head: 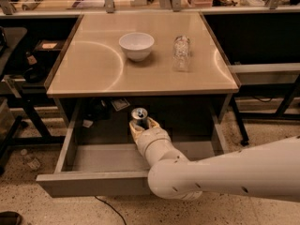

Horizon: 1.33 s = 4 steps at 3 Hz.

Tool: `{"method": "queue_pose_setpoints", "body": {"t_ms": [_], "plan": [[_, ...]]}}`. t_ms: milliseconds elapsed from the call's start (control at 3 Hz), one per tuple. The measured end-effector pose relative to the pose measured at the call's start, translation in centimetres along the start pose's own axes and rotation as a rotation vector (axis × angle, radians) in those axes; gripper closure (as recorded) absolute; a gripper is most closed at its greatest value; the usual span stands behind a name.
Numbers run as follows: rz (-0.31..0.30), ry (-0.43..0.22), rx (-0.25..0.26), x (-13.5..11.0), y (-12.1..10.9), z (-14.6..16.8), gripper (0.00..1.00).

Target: Place redbull can into top drawer

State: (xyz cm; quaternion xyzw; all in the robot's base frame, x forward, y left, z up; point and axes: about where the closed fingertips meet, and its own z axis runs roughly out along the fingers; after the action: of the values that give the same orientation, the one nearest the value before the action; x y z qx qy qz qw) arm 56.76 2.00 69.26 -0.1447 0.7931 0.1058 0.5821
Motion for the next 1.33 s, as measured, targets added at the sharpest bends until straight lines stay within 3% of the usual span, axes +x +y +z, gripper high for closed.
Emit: {"method": "queue_pose_setpoints", "body": {"t_ms": [333,1000,1333], "plan": [[-0.007,0.018,0.009,1.27,-1.41,2.63,1.00],[0.001,0.022,0.025,2.15,-1.35,2.61,1.00],[0.002,0.022,0.026,2.15,-1.35,2.61,0.82]]}}
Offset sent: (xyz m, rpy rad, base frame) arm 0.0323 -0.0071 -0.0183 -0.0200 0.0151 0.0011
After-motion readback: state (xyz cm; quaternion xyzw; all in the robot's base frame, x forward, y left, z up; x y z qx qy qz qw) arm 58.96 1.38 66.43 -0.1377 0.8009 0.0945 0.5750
